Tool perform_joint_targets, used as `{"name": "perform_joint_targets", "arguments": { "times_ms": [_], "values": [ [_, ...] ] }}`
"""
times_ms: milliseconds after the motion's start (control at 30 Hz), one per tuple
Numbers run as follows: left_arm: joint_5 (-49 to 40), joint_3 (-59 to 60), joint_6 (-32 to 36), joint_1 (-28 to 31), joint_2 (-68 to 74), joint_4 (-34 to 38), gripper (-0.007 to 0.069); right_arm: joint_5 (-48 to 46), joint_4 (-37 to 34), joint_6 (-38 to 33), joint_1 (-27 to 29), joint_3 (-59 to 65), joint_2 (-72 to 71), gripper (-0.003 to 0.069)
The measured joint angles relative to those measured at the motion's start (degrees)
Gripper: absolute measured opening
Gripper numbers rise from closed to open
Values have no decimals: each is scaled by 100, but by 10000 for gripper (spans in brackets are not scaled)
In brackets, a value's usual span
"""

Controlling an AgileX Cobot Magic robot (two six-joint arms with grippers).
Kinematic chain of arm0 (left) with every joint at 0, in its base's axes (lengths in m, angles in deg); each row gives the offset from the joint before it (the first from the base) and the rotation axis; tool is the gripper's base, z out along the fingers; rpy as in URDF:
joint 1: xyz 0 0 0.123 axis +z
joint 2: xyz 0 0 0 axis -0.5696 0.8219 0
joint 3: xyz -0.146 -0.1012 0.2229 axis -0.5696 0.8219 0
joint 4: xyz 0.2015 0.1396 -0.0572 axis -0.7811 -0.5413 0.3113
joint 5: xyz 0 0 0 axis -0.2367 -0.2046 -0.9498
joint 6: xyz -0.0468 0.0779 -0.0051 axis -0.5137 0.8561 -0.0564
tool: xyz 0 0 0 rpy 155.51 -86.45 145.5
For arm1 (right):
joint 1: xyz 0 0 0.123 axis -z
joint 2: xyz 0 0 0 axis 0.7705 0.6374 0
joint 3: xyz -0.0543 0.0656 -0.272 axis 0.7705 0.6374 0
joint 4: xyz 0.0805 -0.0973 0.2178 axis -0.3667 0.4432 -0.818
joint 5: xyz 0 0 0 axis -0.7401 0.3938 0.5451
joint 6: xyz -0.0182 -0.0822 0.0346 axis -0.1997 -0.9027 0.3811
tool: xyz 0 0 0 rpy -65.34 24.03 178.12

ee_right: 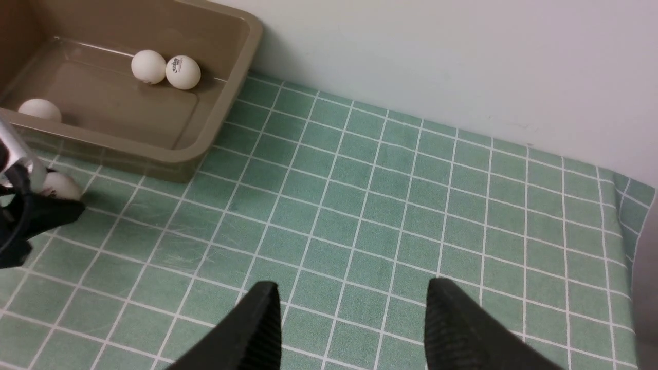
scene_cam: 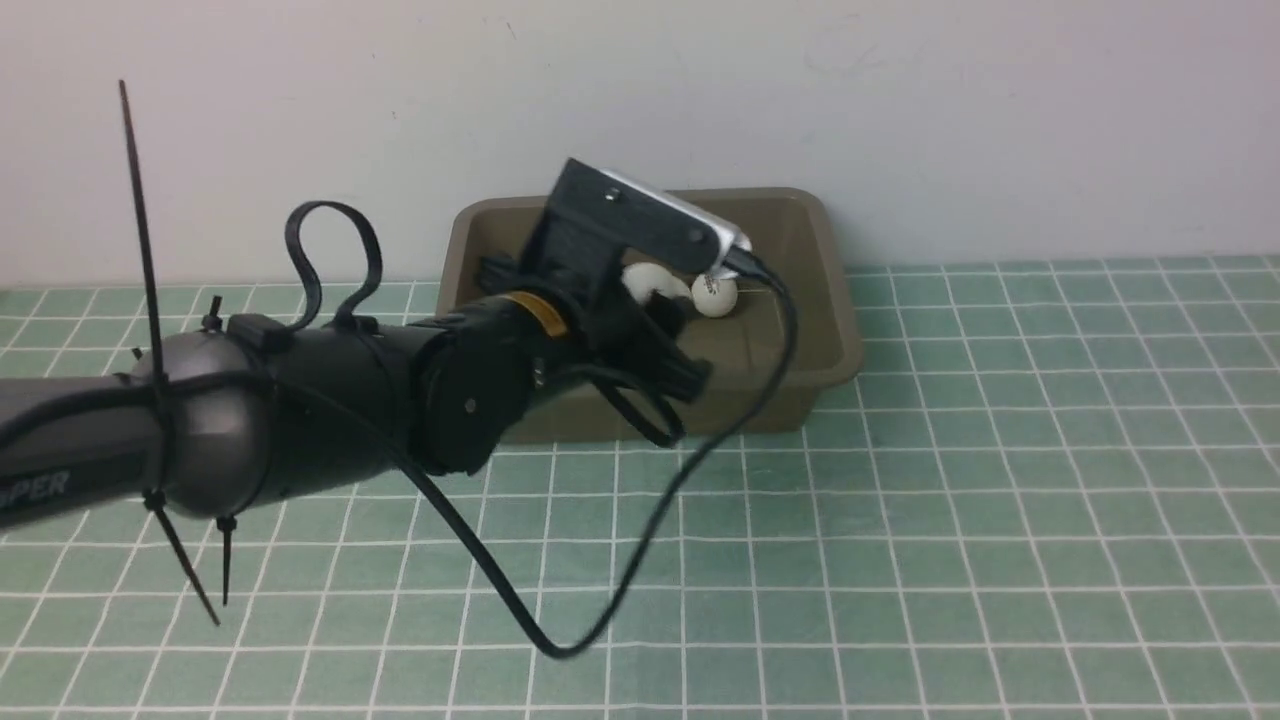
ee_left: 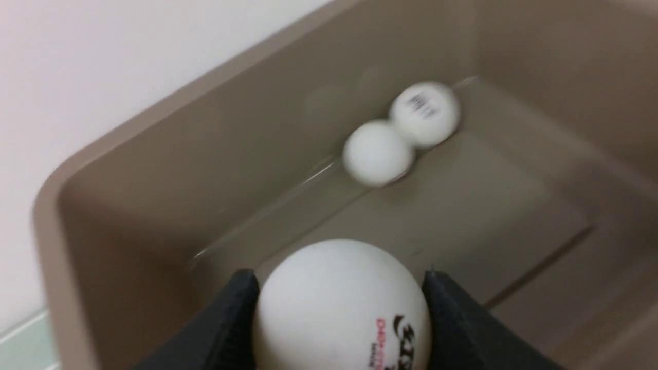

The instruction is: Put the table tennis balls in the box on the green coffee tablecloth.

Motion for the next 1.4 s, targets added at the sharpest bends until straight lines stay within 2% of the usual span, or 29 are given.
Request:
{"name": "perform_joint_targets", "arguments": {
  "times_ms": [167, 367, 467, 767, 867, 967, 1000, 1100, 1200, 1300, 1400],
  "values": [
    [90, 0, 6, 243, 87, -277, 369, 18, 0, 7, 0, 0, 0, 356],
    [213, -113, -54, 281, 8, -253, 472, 35, 0, 7, 0, 0, 0, 356],
    [112, -113, -139, 234, -149, -82, 492, 41, 0, 7, 0, 0, 0, 356],
    [-736, -113, -277, 109, -930, 147, 480, 41, 0, 7, 0, 0, 0, 356],
    [-2175, -113, -360, -44, -1757, 202, 445, 46, 0, 7, 0, 0, 0, 356],
    [-2903, -113, -360, -130, -2219, 202, 427, 68, -30, 7, 0, 0, 0, 356],
    [-3479, -113, -360, -206, -2638, 207, 414, 135, -102, 7, 0, 0, 0, 356],
    [-3881, -113, -360, -212, -3001, 207, 402, 183, -177, 7, 0, 0, 0, 356],
    [-4655, -113, -401, -212, -3490, 168, 370, 304, -456, -54, 0, 0, 0, 356],
    [-5657, -113, -832, -212, -3900, -171, 308, 442, -850, -349, 0, 0, 0, 356],
    [-6687, -113, -1529, -212, -4117, -1076, 231, 479, -1270, -936, 0, 0, 0, 356]
  ]
}}
